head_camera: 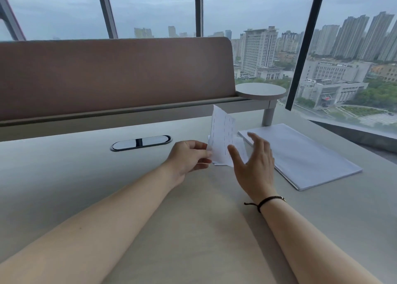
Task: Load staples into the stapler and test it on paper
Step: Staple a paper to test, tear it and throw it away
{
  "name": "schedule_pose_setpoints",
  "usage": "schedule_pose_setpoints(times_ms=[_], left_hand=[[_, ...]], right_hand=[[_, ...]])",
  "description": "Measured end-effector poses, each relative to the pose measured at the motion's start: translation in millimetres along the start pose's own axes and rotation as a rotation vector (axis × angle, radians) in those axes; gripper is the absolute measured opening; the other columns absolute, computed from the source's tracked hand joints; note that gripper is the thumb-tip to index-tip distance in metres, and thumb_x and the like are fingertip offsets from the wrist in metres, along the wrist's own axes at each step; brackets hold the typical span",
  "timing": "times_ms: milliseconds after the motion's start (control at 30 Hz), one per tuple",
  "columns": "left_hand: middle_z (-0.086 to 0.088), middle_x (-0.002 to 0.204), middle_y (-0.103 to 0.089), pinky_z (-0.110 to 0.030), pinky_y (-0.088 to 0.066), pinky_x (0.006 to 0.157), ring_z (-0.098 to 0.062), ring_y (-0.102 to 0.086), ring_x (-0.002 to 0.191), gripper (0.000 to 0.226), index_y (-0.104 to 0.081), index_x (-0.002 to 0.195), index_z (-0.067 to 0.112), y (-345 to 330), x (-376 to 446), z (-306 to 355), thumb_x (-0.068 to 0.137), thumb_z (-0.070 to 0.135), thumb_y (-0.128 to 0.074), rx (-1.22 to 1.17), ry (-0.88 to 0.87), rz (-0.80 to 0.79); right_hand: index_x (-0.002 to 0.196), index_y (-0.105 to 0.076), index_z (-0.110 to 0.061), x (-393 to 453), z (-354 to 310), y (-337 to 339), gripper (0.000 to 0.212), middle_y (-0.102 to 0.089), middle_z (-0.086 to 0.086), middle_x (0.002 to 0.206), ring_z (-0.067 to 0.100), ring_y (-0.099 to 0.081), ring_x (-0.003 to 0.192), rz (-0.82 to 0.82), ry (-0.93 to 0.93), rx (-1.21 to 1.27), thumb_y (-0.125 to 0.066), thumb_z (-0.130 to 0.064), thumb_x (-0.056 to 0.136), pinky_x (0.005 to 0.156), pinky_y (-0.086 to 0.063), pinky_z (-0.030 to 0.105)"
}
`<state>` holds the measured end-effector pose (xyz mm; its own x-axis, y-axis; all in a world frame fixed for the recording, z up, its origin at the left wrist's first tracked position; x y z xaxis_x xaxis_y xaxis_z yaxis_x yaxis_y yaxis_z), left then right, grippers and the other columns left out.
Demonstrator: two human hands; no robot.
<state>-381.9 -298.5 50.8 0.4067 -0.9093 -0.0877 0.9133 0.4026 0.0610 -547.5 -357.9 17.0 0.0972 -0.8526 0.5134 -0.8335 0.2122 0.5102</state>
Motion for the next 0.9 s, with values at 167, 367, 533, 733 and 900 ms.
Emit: schedule_pose_setpoints(times_ms=[167,367,533,733,900], left_hand=[[-0.009,0.086,-0.071,-0.036,-0.061,0.082,-0.023,-0.069,0.080,0.007,-0.072,0.088,0.004,47.0,-56.2,3.5,0.085,-0.002,-0.070,-0.008,-0.066,-0.030],[-0.013,0.085,-0.068,-0.031,-0.062,0.077,-0.024,-0.066,0.078,0.009,-0.069,0.084,0.002,100.9,-128.7,6.8,0.084,-0.007,-0.067,-0.167,-0.073,-0.029],[-0.013,0.080,-0.071,-0.030,-0.062,0.071,-0.023,-0.069,0.072,0.015,-0.068,0.079,0.004,131.6,-180.8,-2.2,0.084,-0.009,-0.064,-0.238,-0.083,0.006],[-0.018,0.088,-0.074,-0.034,-0.062,0.072,-0.026,-0.069,0.076,0.014,-0.069,0.095,-0.003,151.0,-223.1,-24.6,0.082,-0.009,-0.070,-0.151,-0.073,0.066],[-0.009,0.083,-0.073,-0.040,-0.061,0.078,-0.025,-0.069,0.076,0.019,-0.068,0.100,0.004,153.6,-241.3,-34.8,0.084,-0.007,-0.069,-0.008,-0.084,0.059]], right_hand=[[0.151,-0.025,-0.024,-36.0,-48.6,-2.1,0.080,-0.047,-0.003,0.139,0.016,-0.051,0.117,-0.172,-0.035,0.254,-0.062,-0.055,0.087,0.100,-0.045,0.037],[0.152,-0.034,-0.022,-84.7,-96.5,-13.4,0.084,-0.063,0.002,0.133,0.020,-0.063,0.117,-0.513,-0.490,0.698,-0.066,-0.059,0.083,0.099,-0.052,0.039],[0.108,-0.072,-0.002,-111.3,-118.2,-4.6,0.022,-0.079,0.012,0.098,0.029,-0.073,0.087,-0.644,-0.554,0.976,-0.064,-0.018,0.095,0.082,-0.057,0.040],[0.096,-0.072,0.008,-138.4,-129.6,2.5,0.016,-0.073,0.016,0.085,0.025,-0.064,0.071,-0.639,-0.478,0.838,-0.068,-0.005,0.088,0.068,-0.054,0.033],[0.086,-0.071,0.000,-149.6,-123.8,10.4,0.007,-0.075,0.019,0.089,0.029,-0.066,0.076,-0.703,-0.482,0.857,-0.067,-0.004,0.089,0.072,-0.055,0.038]])
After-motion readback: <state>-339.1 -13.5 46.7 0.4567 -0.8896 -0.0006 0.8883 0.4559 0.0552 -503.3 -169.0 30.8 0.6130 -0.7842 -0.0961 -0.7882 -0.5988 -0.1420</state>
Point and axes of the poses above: each hand's wrist, its own x-axis towards the middle knuckle, its own y-axis out of the back of the hand, z = x × y, the point moved 1 cm from there along x, towards the middle knuckle
